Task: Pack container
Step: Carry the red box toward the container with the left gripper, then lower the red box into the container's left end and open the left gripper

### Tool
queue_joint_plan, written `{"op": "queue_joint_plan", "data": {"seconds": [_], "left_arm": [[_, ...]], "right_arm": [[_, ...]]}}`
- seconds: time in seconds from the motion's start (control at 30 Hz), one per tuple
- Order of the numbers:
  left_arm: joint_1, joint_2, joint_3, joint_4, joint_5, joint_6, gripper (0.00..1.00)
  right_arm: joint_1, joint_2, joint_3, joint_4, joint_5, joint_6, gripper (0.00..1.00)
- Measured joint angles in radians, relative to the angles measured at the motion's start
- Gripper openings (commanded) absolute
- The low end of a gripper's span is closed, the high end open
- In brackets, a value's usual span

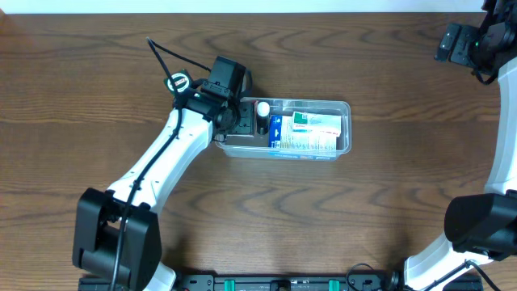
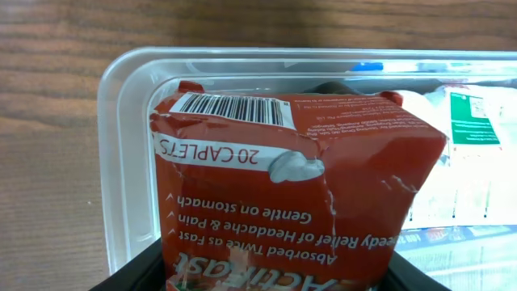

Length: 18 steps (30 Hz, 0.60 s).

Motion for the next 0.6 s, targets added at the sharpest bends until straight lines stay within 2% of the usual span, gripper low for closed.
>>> {"op": "queue_joint_plan", "data": {"seconds": [0.6], "left_arm": [[0.000,0.021,0.000,-0.025,-0.023,-0.049,0.58]], "right_arm": [[0.000,0.000,0.000,0.000,0.000,0.000,0.99]]}}
